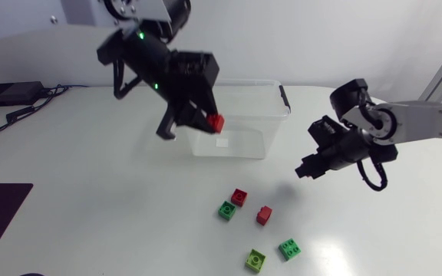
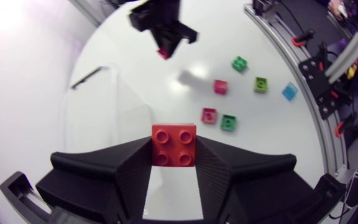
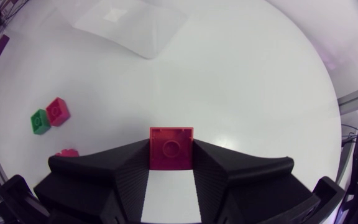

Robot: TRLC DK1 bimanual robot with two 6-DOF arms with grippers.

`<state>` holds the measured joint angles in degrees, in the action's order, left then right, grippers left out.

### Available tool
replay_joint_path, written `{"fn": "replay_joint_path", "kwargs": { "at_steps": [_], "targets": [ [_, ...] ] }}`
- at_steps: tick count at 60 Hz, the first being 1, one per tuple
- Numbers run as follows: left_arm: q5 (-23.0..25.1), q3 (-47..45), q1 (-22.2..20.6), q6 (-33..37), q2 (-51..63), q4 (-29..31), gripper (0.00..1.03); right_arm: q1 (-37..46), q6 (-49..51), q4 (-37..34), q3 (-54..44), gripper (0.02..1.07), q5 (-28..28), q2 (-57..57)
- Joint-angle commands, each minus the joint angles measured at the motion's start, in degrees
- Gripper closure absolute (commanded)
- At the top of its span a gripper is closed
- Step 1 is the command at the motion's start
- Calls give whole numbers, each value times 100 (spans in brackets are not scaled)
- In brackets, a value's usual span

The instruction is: Place the duplo bricks in the container

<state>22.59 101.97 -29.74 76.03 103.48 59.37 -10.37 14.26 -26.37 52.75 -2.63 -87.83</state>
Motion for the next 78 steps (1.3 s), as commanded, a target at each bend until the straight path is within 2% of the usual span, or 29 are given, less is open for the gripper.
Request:
{"fn": "replay_joint_path", "kwargs": {
  "at_steps": [1, 8, 13, 16, 20, 26, 29, 33, 36, 49, 55, 56, 60, 63, 66, 71, 78],
  "targets": [
    [140, 560, 196, -589, 471, -163, 82, -237, -257, -316, 359, 80, 35, 442],
    [149, 1026, 284, -1161, 1122, -699, 81, -519, -442, -703, 868, 80, 44, 688],
    [149, 1202, 372, -1723, 1535, -1437, 79, -712, -530, -826, 1264, 79, 132, 715],
    [123, 1448, 407, -1934, 1842, -1578, 77, -782, -582, -843, 1536, 79, 184, 662],
    [61, 1747, 442, -2189, 2176, -1648, 59, -809, -644, -835, 1853, 79, 193, 513],
    [-237, 1932, 469, -2505, 2387, -1692, 17, -817, -662, -747, 2275, 79, 193, 240],
    [-317, 1729, 486, -2646, 2211, -1894, 6, -826, -644, -720, 2459, 78, 184, 82],
    [-360, 921, 521, -3006, 1535, -2791, 6, -835, -626, -606, 2670, 78, 158, -129],
    [-369, 455, 530, -3200, 1104, -3143, 5, -870, -600, -580, 2846, 78, 123, -349],
    [-360, -1145, 469, -3701, -689, -3468, 6, -1063, -468, -395, 3575, 76, 123, -1289],
    [-360, -1980, 267, -3850, -1331, -3433, 6, -1116, -328, -272, 3945, 75, 167, -1799],
    [-360, -2138, 223, -3841, -1436, -3433, 6, -1116, -319, -263, 3980, 73, 175, -1843],
    [-360, -2604, 82, -3850, -1691, -3362, 6, -1116, -310, -255, 4243, 51, 211, -2124],
    [-360, -2762, -15, -3850, -1726, -3028, 6, -1116, -257, -255, 4402, 30, 342, -2265],
    [-352, -2876, -85, -3868, -1709, -2800, 6, -1116, -213, -263, 4481, 18, 395, -2309],
    [-352, -3149, -190, -3912, -1673, -2642, 6, -1090, -204, -299, 4419, 12, 395, -2142],
    [-352, -3316, -428, -4087, -1533, -2413, 7, -1037, -204, -202, 3742, 12, 360, -1324]
  ]
}}
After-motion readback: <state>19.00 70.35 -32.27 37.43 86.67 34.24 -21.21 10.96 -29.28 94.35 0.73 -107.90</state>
